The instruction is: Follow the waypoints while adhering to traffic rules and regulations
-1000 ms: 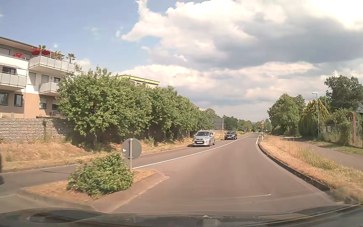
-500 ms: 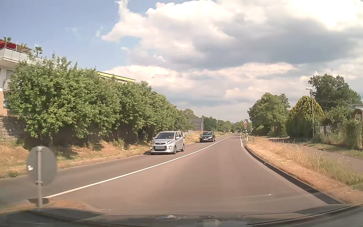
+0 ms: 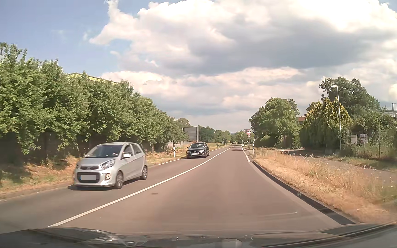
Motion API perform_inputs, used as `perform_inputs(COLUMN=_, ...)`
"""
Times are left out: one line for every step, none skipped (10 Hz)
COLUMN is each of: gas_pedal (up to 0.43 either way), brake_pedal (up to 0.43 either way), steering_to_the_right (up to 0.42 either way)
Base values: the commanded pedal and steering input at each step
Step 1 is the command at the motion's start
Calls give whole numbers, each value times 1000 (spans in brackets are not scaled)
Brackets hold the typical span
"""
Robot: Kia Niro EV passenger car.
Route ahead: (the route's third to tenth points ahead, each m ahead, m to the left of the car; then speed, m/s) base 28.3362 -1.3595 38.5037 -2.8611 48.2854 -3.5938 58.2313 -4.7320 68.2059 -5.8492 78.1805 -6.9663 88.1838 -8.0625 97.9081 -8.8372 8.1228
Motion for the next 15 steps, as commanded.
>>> perform_inputs(gas_pedal=209, brake_pedal=0, steering_to_the_right=66)
perform_inputs(gas_pedal=209, brake_pedal=0, steering_to_the_right=55)
perform_inputs(gas_pedal=209, brake_pedal=0, steering_to_the_right=48)
perform_inputs(gas_pedal=209, brake_pedal=0, steering_to_the_right=43)
perform_inputs(gas_pedal=209, brake_pedal=0, steering_to_the_right=35)
perform_inputs(gas_pedal=209, brake_pedal=0, steering_to_the_right=29)
perform_inputs(gas_pedal=209, brake_pedal=0, steering_to_the_right=22)
perform_inputs(gas_pedal=209, brake_pedal=0, steering_to_the_right=17)
perform_inputs(gas_pedal=209, brake_pedal=0, steering_to_the_right=16)
perform_inputs(gas_pedal=209, brake_pedal=0, steering_to_the_right=15)
perform_inputs(gas_pedal=209, brake_pedal=0, steering_to_the_right=15)
perform_inputs(gas_pedal=209, brake_pedal=0, steering_to_the_right=14)
perform_inputs(gas_pedal=209, brake_pedal=0, steering_to_the_right=14)
perform_inputs(gas_pedal=197, brake_pedal=0, steering_to_the_right=12)
perform_inputs(gas_pedal=197, brake_pedal=0, steering_to_the_right=11)
